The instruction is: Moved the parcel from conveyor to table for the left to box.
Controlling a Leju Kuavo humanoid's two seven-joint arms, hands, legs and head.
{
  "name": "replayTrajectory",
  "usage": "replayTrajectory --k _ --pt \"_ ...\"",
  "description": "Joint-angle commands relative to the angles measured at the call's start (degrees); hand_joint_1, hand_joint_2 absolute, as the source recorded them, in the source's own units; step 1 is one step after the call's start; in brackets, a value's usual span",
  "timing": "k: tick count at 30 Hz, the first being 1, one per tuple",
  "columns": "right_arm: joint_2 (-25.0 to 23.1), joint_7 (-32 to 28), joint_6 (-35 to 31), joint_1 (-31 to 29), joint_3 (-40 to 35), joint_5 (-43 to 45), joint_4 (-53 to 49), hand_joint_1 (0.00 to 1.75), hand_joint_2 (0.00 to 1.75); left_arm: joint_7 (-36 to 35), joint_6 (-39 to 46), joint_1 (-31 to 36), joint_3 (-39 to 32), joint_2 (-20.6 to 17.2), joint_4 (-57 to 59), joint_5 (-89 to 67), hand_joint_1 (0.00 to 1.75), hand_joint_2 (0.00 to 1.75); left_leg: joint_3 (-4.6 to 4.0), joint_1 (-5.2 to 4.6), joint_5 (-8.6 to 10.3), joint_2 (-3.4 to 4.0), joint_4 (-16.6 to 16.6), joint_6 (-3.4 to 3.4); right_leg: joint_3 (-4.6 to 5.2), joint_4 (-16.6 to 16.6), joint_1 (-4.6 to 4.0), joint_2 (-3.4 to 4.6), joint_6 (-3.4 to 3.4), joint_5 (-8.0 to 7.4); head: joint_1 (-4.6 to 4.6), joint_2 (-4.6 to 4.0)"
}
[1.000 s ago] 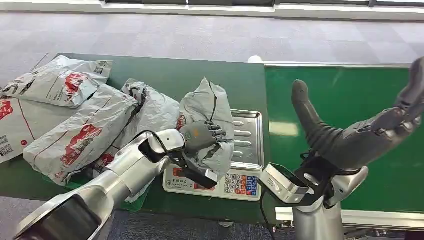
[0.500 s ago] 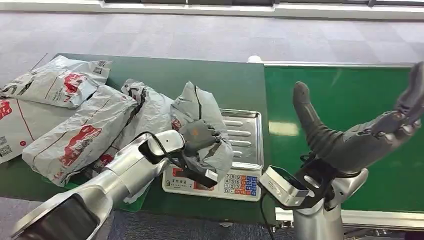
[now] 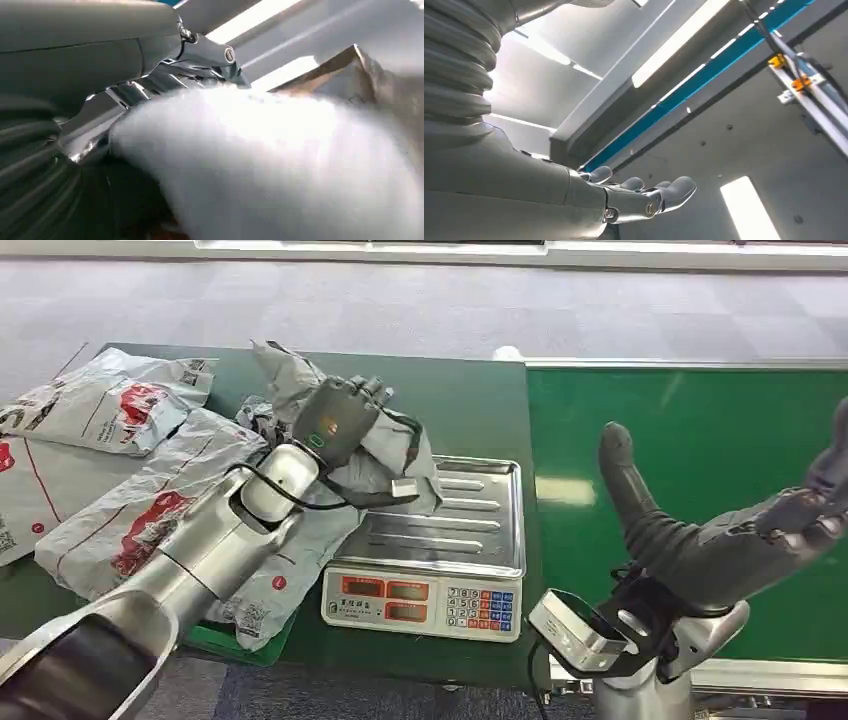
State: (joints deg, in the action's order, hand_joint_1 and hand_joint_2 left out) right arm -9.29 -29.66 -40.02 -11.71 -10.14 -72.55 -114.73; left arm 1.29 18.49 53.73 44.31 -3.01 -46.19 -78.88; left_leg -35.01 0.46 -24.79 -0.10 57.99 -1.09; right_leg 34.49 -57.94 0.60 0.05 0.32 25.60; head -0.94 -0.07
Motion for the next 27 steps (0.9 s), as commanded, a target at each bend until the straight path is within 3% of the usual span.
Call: replayTrajectory --k 1,4,9,17,19,27 --pt "-0.89 0.65 0.02 2.33 2.23 -1.58 -2.4 0.0 1.75 1.84 -4.06 0.5 -35.99 -3.76 -3.33 -4.35 1.75 1.75 0.03 0.03 -0.05 0.34 -0.02 -0.02 0.09 0.0 -0.04 0.32 -0.05 -0.03 0.0 0.0" --pt "-1.02 0.06 0.02 1.65 1.94 -0.97 -1.37 0.0 1.75 -0.27 -6.95 1.03 -38.7 -3.8 1.12 -10.18 1.75 1.75 0.08 0.03 -0.05 0.4 -0.12 -0.04 0.13 0.02 -0.05 0.37 -0.06 -0.01 0.0 0.0" --pt "-0.52 1.09 0.02 -0.08 1.21 -1.19 0.02 0.0 1.75 -3.23 -7.32 3.26 -36.03 -5.32 8.85 -11.12 1.75 1.75 0.06 0.09 -0.02 0.31 -0.12 -0.05 0.07 0.03 -0.12 0.27 -0.07 0.02 0.0 0.0" --pt "0.08 0.72 0.02 -1.13 0.92 0.58 0.73 0.0 1.75 -11.37 -15.12 8.73 -29.52 -10.03 27.38 -11.12 1.75 1.75 0.09 0.1 -0.03 0.15 -0.13 -0.05 -0.03 0.03 -0.08 0.16 -0.09 0.02 0.0 0.0" --pt "0.09 0.76 0.02 -1.53 0.52 1.04 1.0 0.0 1.75 -13.21 -19.33 9.14 -27.8 -11.2 29.7 -11.12 1.75 1.75 0.0 0.12 -0.03 0.19 -0.07 -0.08 0.07 -0.01 -0.1 0.23 -0.09 0.0 0.0 0.0" --pt "0.13 1.29 0.02 -1.95 0.19 0.8 1.24 0.0 1.75 -13.7 -21.1 8.65 -28.46 -11.01 30.73 -11.11 1.75 1.75 0.12 0.12 0.0 0.19 -0.18 -0.07 -0.01 0.09 -0.14 0.19 -0.11 0.0 0.0 0.0"
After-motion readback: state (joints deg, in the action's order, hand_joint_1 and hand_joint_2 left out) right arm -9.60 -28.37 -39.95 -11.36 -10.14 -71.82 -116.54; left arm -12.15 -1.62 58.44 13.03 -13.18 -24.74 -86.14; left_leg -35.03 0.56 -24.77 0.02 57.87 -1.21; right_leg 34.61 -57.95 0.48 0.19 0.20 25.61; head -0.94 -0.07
